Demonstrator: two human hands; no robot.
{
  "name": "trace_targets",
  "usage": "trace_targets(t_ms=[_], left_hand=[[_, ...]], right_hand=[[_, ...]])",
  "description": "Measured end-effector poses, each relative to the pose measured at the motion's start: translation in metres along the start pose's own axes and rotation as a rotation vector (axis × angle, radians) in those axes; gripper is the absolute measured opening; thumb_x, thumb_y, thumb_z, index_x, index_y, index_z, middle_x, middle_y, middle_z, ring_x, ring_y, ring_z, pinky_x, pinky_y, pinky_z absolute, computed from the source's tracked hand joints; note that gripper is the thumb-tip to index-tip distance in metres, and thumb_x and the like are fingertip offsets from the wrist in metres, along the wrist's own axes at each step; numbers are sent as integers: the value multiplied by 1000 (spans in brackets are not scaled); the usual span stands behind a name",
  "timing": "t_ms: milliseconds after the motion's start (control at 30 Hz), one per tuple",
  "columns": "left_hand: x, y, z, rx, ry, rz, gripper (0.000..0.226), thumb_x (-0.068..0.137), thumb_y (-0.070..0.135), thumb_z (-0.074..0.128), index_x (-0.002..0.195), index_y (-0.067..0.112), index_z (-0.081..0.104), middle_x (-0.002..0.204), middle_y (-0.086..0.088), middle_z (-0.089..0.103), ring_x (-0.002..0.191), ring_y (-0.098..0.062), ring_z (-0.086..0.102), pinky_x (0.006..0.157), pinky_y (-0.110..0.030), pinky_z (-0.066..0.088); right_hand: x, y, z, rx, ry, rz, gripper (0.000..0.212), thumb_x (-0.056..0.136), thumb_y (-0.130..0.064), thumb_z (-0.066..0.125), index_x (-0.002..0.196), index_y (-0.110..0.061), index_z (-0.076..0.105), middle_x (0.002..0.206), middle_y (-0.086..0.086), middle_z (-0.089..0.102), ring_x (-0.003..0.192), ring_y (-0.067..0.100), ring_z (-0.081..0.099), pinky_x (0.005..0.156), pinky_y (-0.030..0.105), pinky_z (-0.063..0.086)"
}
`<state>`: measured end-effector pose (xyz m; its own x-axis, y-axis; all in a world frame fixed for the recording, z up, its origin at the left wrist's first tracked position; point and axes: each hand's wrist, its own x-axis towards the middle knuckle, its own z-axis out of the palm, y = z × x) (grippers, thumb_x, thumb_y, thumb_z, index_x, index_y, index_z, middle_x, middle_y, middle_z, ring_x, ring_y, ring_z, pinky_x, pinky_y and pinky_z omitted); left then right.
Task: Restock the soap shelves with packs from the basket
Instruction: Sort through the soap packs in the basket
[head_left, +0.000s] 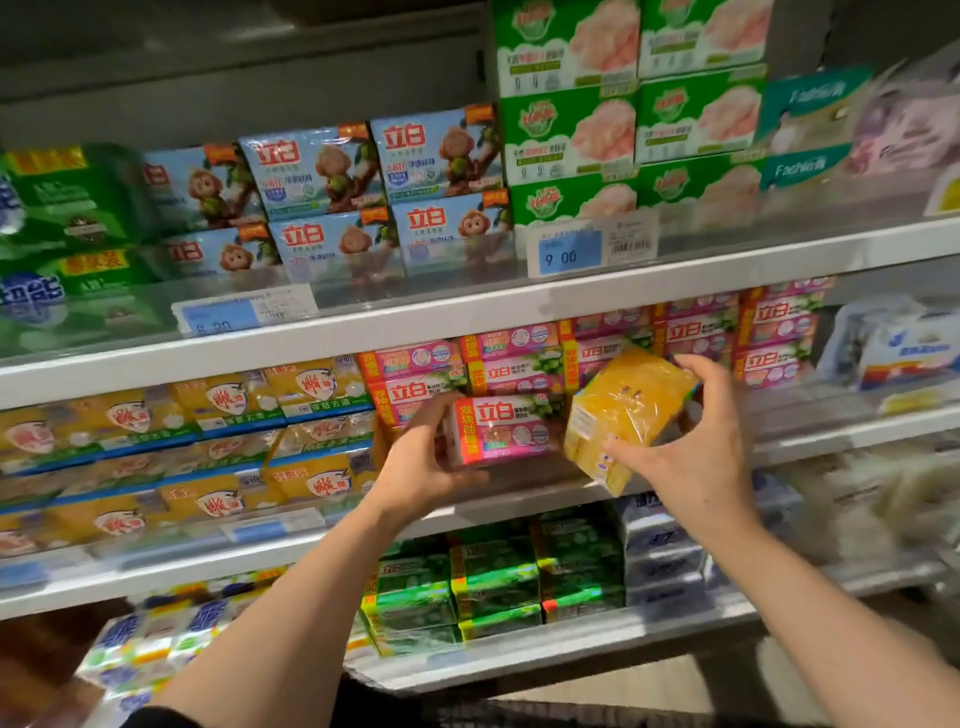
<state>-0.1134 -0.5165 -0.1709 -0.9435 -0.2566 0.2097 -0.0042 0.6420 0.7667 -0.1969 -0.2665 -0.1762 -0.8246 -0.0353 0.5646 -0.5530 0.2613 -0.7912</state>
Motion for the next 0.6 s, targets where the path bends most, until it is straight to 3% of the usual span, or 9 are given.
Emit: trace_targets(t_ms=[100, 167, 233, 300, 433, 533, 600], left_hand=[[3, 5, 0, -23, 71, -18, 49, 82, 40, 72, 124, 32, 48, 114, 13, 59, 100, -4, 59, 81, -12, 45], [6, 5, 1, 48, 130, -39, 37, 88, 28, 69, 121, 28, 54, 117, 6, 62, 100, -9, 59, 90, -24, 50], [6, 4, 2, 25, 143, -61, 37, 85, 11, 71, 116, 24, 57, 115, 2, 63, 98, -9, 59, 92, -25, 50], [8, 1, 2, -34, 154, -72, 38, 80, 4, 75, 111, 17, 60, 110, 2, 64, 95, -9, 60, 85, -15, 51], [11, 4, 6, 38, 156, -11, 40, 72, 11, 83, 97, 18, 53, 107, 1, 62, 95, -13, 60, 70, -4, 43], [9, 10, 7, 69, 144, -19, 43, 71, 11, 84, 98, 11, 50, 95, 10, 59, 86, 0, 56, 67, 6, 34], [8, 10, 0, 51, 153, 6, 44, 71, 8, 84, 97, 11, 48, 98, 6, 63, 90, -6, 63, 73, -3, 45]], right_hand=[[6, 1, 5, -14, 3, 9, 94, 51, -18, 93, 129, -27, 41, 127, -3, 45, 117, 15, 45, 95, 30, 41], [8, 0, 5, -20, -4, 1, 95, 51, -18, 93, 130, -26, 41, 128, -3, 44, 119, 16, 45, 98, 33, 42], [9, 1, 4, -35, -19, -3, 95, 51, -19, 93, 130, -25, 40, 128, -3, 44, 119, 15, 45, 98, 32, 42], [9, 2, 2, -54, -40, -9, 94, 52, -20, 93, 130, -24, 40, 127, -3, 43, 118, 15, 45, 97, 31, 42], [9, 1, -2, -85, -73, -19, 91, 53, -20, 92, 128, -21, 42, 122, -4, 40, 115, 13, 44, 95, 29, 41], [7, 0, -3, -114, -75, -41, 87, 51, -19, 92, 125, -19, 46, 119, -5, 38, 111, 12, 43, 93, 27, 40], [6, -1, -2, -123, -66, -42, 86, 50, -18, 92, 124, -18, 47, 118, -6, 36, 110, 10, 41, 92, 28, 39]])
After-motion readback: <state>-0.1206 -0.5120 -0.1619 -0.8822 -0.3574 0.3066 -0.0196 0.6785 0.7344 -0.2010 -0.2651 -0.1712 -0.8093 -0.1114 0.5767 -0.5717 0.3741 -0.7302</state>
